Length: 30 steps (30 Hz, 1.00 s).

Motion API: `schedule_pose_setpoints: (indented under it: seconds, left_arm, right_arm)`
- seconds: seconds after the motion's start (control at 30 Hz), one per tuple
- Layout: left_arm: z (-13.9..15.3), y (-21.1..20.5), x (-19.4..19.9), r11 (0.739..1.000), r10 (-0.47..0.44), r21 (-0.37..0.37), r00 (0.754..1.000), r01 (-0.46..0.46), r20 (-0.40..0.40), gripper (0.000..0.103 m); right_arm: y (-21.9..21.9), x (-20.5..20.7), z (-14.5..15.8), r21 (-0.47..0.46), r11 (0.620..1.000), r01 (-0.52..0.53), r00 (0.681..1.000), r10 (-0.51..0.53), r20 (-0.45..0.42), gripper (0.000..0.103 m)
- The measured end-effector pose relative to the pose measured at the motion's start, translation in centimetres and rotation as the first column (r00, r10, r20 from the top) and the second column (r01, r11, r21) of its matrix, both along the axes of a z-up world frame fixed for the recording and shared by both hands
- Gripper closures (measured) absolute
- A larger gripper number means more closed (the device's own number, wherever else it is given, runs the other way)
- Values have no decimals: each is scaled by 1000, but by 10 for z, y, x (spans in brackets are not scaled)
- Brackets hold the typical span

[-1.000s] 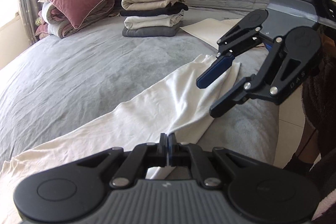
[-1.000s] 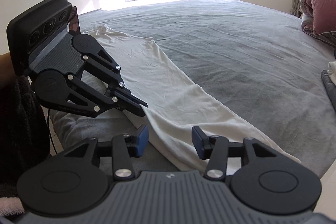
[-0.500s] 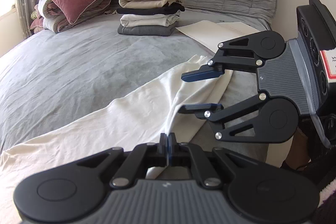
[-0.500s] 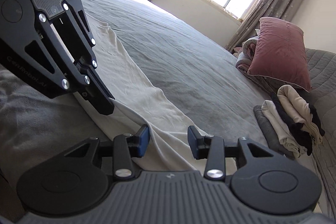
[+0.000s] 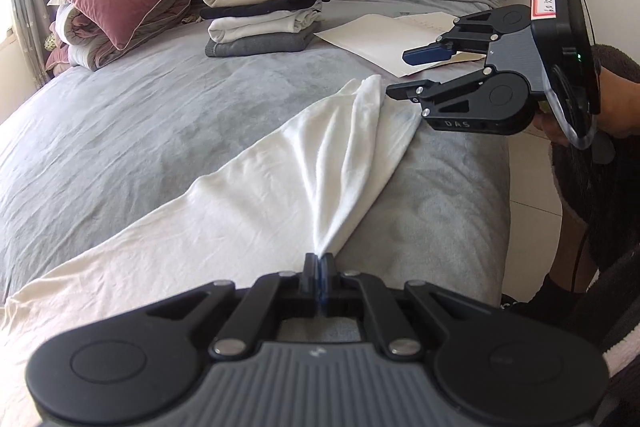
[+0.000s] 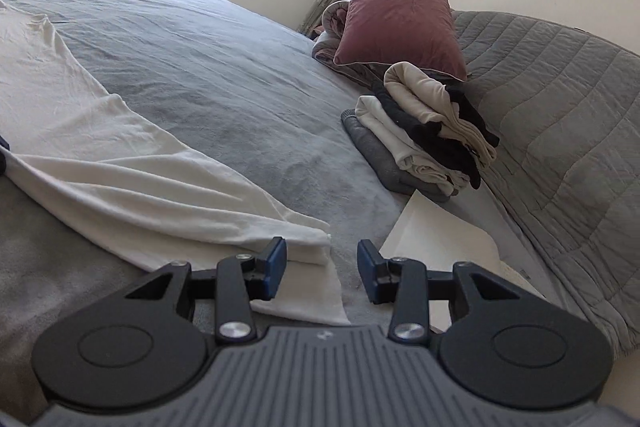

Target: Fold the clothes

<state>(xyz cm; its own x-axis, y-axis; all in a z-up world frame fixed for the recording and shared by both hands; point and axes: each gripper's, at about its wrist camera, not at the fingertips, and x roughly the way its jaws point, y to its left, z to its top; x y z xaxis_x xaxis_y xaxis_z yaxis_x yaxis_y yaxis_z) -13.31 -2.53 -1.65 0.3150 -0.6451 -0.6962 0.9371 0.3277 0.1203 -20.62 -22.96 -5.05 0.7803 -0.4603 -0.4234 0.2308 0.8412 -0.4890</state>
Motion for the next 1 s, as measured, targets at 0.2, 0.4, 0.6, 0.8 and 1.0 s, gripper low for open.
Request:
schedule_pose_setpoints:
  seconds: [0.2,0.4,0.6,0.8,1.0]
  left_arm:
    - [6,0,-2,1000,-12,-9,1000,12,-4,101]
    - [4,-5,-4,1000,-30,4,1000,30,-3,101]
    - [4,-6,-4,999,-35,4,999,35,-16,101]
    - [6,-6,-2,999,-38,-1,998,38,-42,101]
    - [26,-17,10,997,-33,-79,993,24,-113,82]
  right_arm:
    - [-5,-16,6,106,994,-21,1000,21,-1,62]
    - [-36,-7,20,504,863,-38,999,29,26,75]
    - [-65,9,17,679,734,29,997,-74,37,77]
    - [-70,4,16,733,678,54,992,-122,40,102]
    - [-73,-22,28,737,668,104,989,-145,-8,102]
